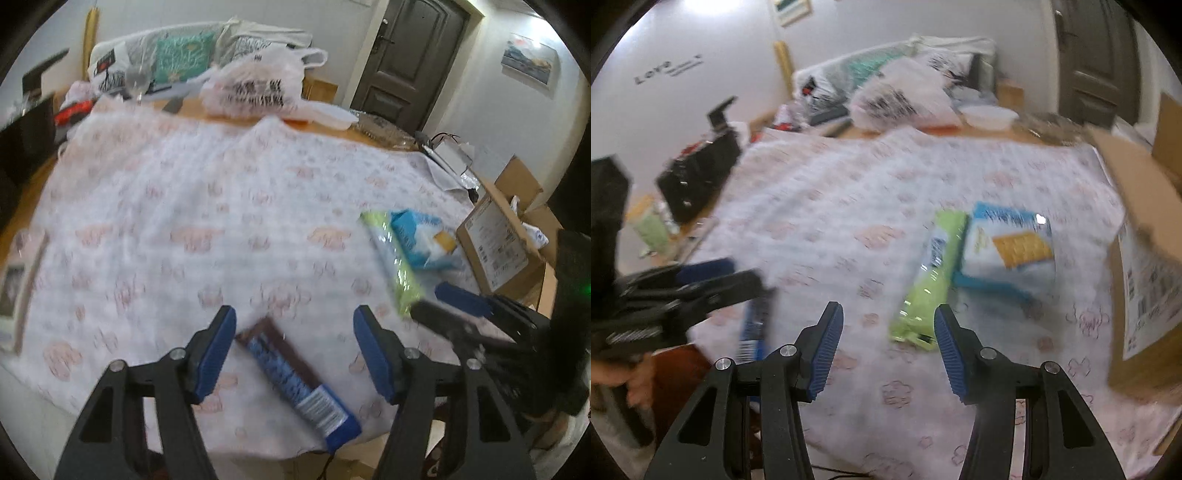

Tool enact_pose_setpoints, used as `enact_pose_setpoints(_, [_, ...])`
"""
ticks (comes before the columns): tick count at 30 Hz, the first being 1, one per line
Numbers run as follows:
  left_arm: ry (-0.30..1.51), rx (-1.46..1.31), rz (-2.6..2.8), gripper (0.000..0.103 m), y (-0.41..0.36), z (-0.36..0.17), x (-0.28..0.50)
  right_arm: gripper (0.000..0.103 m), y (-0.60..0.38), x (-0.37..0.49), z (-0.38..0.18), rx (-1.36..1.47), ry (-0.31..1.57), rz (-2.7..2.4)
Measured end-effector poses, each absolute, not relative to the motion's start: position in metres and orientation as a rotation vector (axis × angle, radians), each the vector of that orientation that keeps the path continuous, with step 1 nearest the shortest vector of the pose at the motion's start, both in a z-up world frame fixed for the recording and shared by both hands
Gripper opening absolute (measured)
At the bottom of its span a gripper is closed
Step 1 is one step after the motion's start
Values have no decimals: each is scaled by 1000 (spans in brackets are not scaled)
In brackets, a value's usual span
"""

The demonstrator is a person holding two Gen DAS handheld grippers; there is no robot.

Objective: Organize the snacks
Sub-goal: 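Grasp the blue chocolate bar with the left gripper while the right grasps the green candy stick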

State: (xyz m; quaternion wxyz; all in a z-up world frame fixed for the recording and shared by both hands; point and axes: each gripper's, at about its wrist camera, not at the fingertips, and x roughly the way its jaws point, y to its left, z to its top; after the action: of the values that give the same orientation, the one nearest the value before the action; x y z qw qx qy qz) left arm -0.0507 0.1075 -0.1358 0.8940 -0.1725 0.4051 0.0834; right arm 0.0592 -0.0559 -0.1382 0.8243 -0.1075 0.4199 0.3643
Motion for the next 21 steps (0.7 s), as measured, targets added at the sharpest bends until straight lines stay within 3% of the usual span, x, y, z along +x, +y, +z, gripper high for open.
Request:
enact_pose_setpoints(3, [857, -357, 176, 46, 101, -147, -55, 47, -55, 67, -147, -230, 898, 751])
enact_pose_setpoints(7, [867, -345, 177, 42, 87, -155, -59, 47, -48, 71, -154, -263, 876, 732])
enact_pose_setpoints(9, [874, -302, 193, 27, 81, -160, -55, 47, -46, 72, -157, -277, 868, 718])
enact_pose_setpoints(13, [869, -269, 185, 21, 79, -159, -43, 45, -43, 77, -161, -292, 846, 684])
enact_pose_setpoints(14, [869, -264, 183, 20, 79, -159, -39, 42, -42, 76, -162, -311, 838, 681])
enact_pose_setpoints(15, [871, -260, 179, 19, 78, -160, -32, 28, -41, 76, -162, -325, 833, 680])
enact_pose_setpoints(21, [877, -232, 131, 18, 74, -157, 7, 26, -52, 73, -157, -354, 844, 739])
